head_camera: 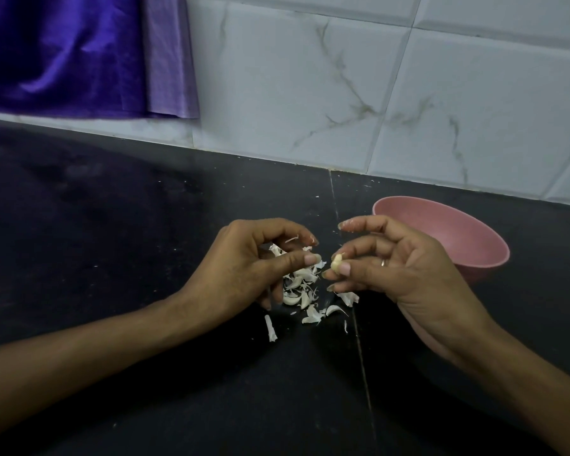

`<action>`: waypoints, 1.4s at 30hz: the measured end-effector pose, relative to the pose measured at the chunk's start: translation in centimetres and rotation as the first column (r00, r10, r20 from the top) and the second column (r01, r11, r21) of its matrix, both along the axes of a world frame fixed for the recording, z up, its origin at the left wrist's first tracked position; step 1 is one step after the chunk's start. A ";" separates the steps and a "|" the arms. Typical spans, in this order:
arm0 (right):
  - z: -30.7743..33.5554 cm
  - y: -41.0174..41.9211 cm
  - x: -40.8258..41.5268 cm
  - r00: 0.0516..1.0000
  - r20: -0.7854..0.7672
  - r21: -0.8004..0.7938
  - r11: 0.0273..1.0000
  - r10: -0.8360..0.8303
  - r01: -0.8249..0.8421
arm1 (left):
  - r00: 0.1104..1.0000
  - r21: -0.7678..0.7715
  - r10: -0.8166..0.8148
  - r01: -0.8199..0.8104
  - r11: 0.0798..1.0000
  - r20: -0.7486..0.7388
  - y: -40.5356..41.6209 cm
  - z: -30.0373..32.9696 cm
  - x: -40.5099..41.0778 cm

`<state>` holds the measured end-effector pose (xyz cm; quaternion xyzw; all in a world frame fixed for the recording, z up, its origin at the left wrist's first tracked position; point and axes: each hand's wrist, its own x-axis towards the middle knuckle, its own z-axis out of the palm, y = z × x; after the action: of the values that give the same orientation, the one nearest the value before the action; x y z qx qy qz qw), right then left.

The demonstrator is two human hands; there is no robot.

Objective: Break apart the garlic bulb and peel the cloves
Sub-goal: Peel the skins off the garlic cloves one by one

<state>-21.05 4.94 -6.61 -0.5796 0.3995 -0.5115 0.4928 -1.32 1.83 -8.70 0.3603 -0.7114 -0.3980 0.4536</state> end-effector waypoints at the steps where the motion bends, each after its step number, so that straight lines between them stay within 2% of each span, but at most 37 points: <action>1: 0.0 -0.1 0.0 1.000 0.010 0.012 1.000 0.003 -0.003 | 1.000 0.001 0.002 -0.002 1.000 -0.004 0.0 0.0 0.0; 5: -0.1 -0.1 0.1 0.998 0.060 0.061 0.998 0.010 -0.014 | 0.999 -0.001 -0.025 0.025 1.000 -0.038 -0.1 0.0 0.0; 10: 0.1 0.0 0.1 0.998 0.066 0.100 0.995 0.025 -0.031 | 0.994 -0.077 -0.102 0.099 0.992 -0.034 0.1 0.0 0.0; 14: 0.2 0.1 0.3 0.998 0.042 0.114 0.992 0.046 -0.050 | 0.996 -0.166 -0.090 0.088 0.982 -0.008 0.0 -0.3 0.2; 20: 0.0 0.3 0.3 0.998 0.027 0.148 0.987 0.060 -0.063 | 0.989 -0.388 -0.014 0.072 0.919 0.149 -0.2 -0.4 0.4; 23: 0.1 0.3 0.4 0.997 0.042 0.167 0.983 0.067 -0.073 | 0.969 -0.525 0.062 0.076 0.847 0.241 -0.4 -0.4 0.5; 29: 0.0 0.1 0.2 0.983 0.159 0.300 0.944 0.090 -0.135 | 0.923 -0.594 0.115 0.138 0.792 0.367 -0.4 -0.7 0.6; 32: -0.2 -0.1 0.1 0.971 0.228 0.346 0.926 0.071 -0.149 | 0.919 -0.590 0.125 0.131 0.797 0.373 -0.4 -0.6 0.6; 36: 0.0 -0.1 -0.1 0.968 0.245 0.337 0.930 0.062 -0.145 | 0.945 -0.509 0.165 0.002 0.861 0.283 -0.5 -0.6 0.5; 39: 0.0 -0.2 -0.2 0.970 0.235 0.308 0.942 0.057 -0.130 | 0.973 -0.310 0.115 -0.048 0.949 0.200 -0.6 -0.6 0.3; 42: -0.2 -0.3 -0.4 0.980 0.194 0.262 0.959 0.052 -0.103 | 0.995 -0.088 0.027 -0.018 0.996 0.100 -0.6 -0.6 0.1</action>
<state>-21.42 4.60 -6.81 -0.4719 0.3949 -0.4839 0.6223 -1.23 1.27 -9.33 0.3680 -0.7458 -0.3429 0.4367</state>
